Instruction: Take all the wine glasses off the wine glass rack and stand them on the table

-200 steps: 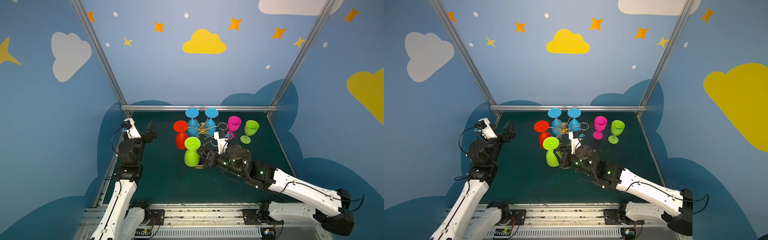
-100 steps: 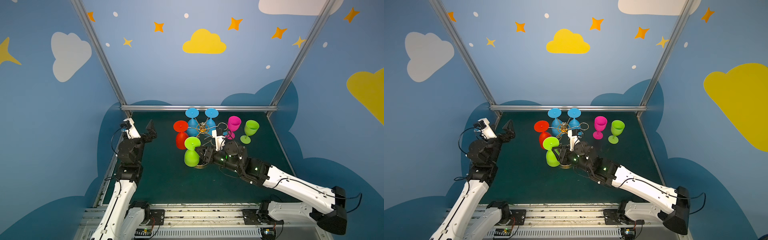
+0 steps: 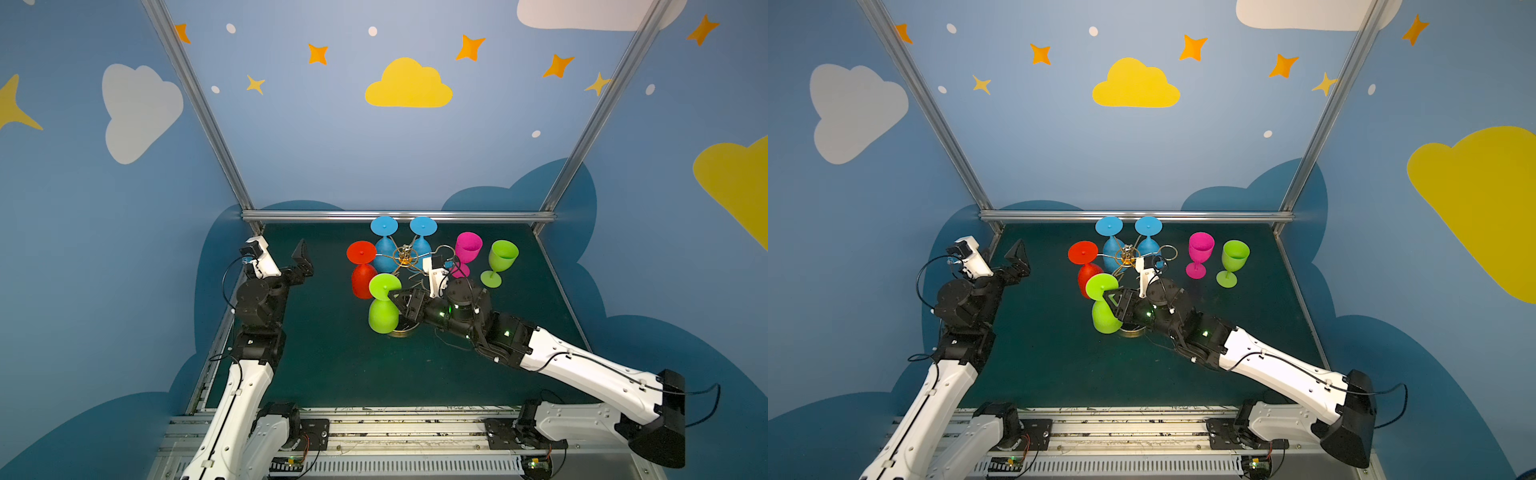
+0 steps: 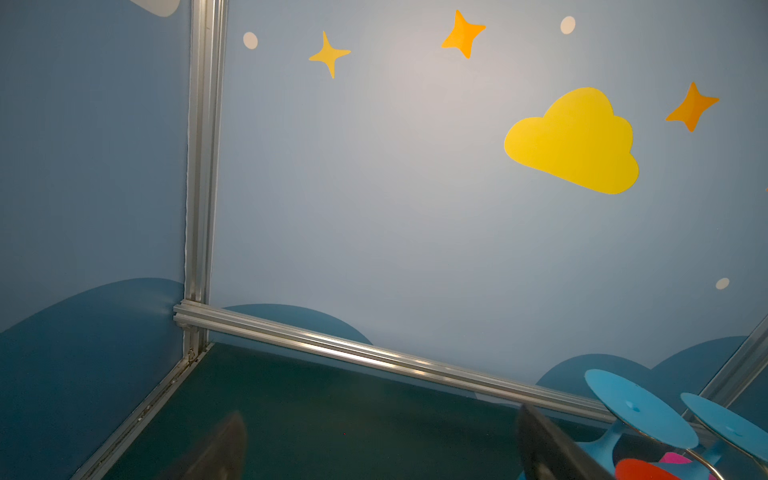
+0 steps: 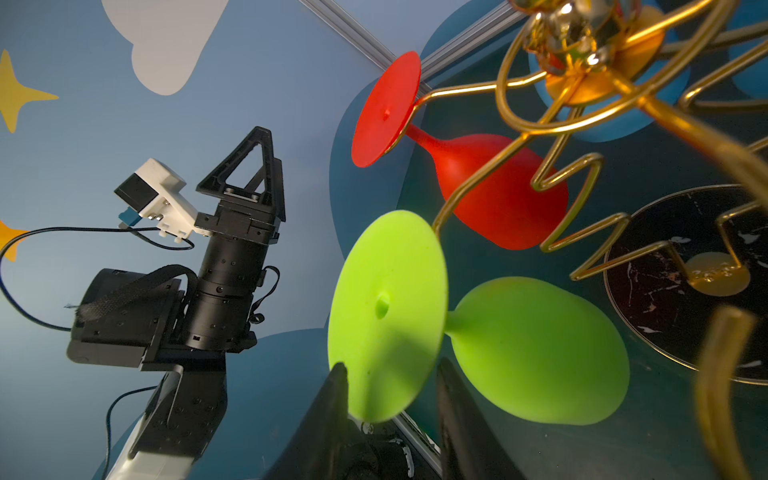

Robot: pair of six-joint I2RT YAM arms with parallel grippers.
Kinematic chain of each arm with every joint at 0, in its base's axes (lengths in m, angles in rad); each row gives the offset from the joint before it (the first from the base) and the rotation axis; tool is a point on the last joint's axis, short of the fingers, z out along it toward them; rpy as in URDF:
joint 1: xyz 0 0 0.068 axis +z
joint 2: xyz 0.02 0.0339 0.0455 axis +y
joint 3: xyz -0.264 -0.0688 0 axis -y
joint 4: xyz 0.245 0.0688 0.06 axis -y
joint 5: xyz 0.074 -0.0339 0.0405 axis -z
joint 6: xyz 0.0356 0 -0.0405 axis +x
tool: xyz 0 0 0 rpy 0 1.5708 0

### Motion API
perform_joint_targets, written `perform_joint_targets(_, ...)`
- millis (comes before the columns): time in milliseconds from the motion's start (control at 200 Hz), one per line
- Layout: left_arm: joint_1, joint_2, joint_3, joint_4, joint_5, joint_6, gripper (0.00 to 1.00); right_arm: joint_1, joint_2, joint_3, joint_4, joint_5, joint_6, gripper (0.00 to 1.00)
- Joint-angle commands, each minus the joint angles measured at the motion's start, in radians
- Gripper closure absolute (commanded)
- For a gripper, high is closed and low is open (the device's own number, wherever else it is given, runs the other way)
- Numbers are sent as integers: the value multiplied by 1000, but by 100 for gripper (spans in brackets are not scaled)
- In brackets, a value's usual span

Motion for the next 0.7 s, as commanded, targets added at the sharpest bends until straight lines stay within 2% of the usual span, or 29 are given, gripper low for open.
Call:
perform_joint_targets(0,5,-16,-6,10,-5,-3,0,-10,11,23,37,-16,19,65)
perform_joint_targets(250,6,-21,-6,10,-7,-1,0,-17,34,41,49,-36,25,75)
perform_joint_targets(491,4,-25,-6,9,-8,0,0,-20,28,42,50,-38,30,91)
perform_joint_targets(696,5,-27,-7,9,-7,0,0,-22,22,38,59,-44,42,98)
